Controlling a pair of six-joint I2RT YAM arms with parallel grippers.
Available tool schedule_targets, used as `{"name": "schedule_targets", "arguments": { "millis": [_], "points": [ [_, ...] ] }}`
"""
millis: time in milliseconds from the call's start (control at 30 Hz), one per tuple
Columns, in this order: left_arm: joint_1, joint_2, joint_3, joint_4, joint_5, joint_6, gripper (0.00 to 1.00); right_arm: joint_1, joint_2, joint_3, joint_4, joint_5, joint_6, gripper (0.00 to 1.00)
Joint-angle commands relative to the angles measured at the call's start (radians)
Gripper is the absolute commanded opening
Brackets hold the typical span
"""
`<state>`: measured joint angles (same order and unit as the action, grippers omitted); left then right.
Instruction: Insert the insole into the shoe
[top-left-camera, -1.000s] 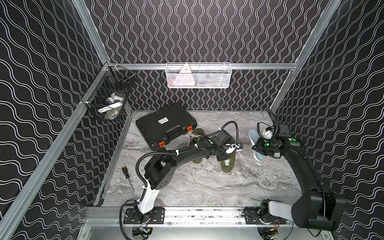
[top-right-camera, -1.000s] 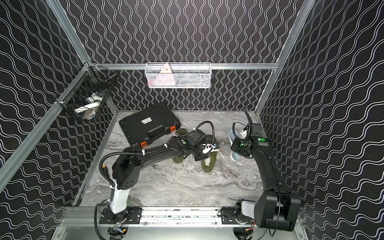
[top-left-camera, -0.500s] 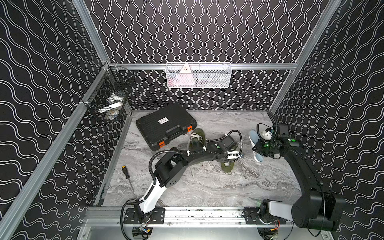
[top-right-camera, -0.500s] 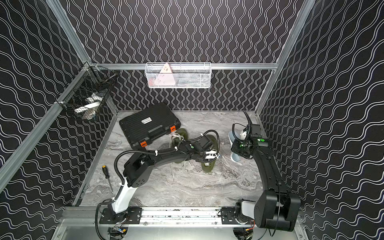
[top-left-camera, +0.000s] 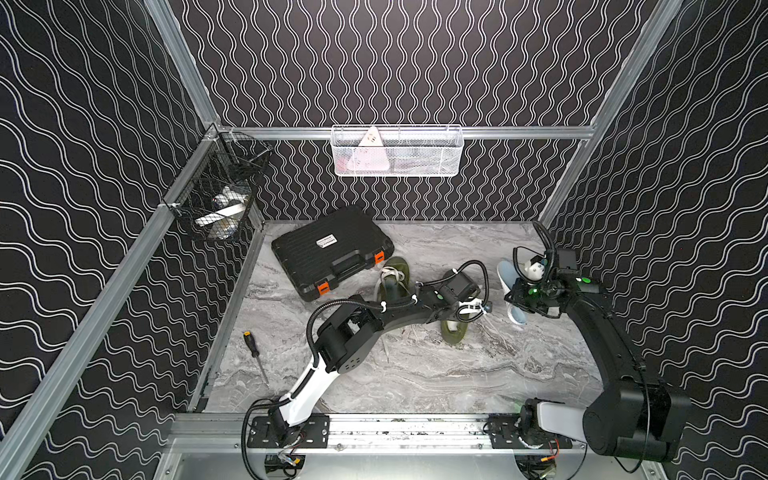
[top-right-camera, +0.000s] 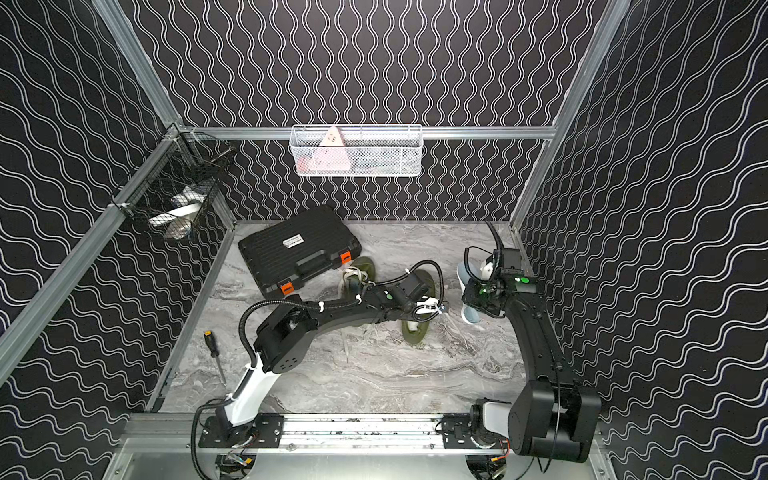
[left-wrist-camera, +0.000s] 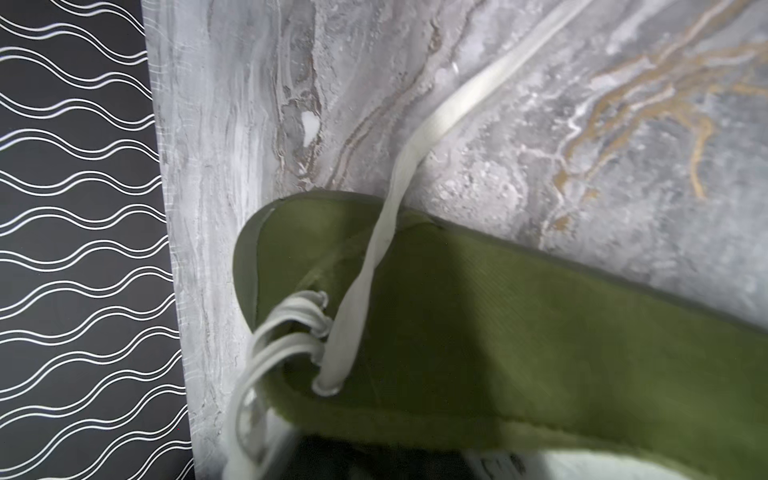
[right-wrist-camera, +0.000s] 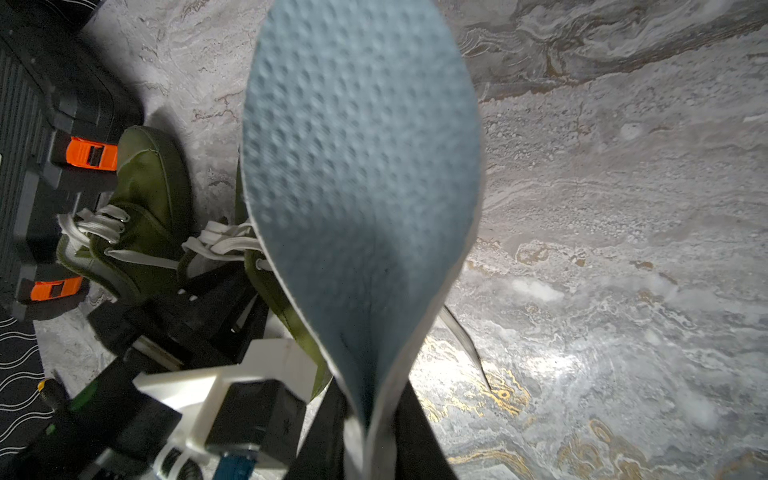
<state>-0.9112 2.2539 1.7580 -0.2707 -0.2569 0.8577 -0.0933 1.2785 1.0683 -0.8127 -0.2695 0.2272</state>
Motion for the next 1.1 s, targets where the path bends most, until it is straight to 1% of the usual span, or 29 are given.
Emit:
{"name": "schedule_targets", "arguments": {
  "millis": [0,167,300,433,533,600,667,800,900,967,1067],
  "points": [
    [0.002,0.002,0.040,-0.063,0.022,-0.022,0.00,0.001,-0.007,0.007,0.002,0.011,-0.011,0.20],
    [0.004,-0.016,0.107,-0.243,0.102,-0.067,0.00,0.001,-0.008,0.008,0.000,0.009,-0.012,0.20],
    [0.012,-0.029,0.157,-0.367,0.177,-0.132,0.00,0.001,-0.013,0.006,-0.002,0.012,-0.015,0.20],
    [0.024,-0.006,0.253,-0.522,0.259,-0.194,0.00,0.001,-0.016,0.000,0.000,0.010,-0.021,0.20],
    [0.032,0.029,0.344,-0.619,0.261,-0.260,0.00,0.001,-0.014,0.000,0.000,0.010,-0.027,0.20],
    [0.043,0.043,0.377,-0.660,0.272,-0.299,0.00,0.001,-0.013,-0.002,-0.001,0.013,-0.032,0.20],
    [0.061,0.046,0.389,-0.680,0.313,-0.347,0.00,0.001,-0.009,-0.004,0.000,0.012,-0.034,0.20],
    [0.124,0.039,0.376,-0.680,0.480,-0.477,0.00,0.005,-0.006,-0.011,-0.003,0.011,-0.048,0.20],
    [0.170,0.026,0.345,-0.641,0.618,-0.598,0.00,0.023,-0.003,-0.011,-0.008,0.019,-0.063,0.19],
    [0.189,0.013,0.317,-0.605,0.681,-0.646,0.00,0.044,0.006,-0.001,-0.024,0.025,-0.075,0.19],
    [0.199,-0.009,0.275,-0.537,0.746,-0.704,0.00,0.082,0.020,0.021,-0.059,0.043,-0.090,0.19]
  ]
}}
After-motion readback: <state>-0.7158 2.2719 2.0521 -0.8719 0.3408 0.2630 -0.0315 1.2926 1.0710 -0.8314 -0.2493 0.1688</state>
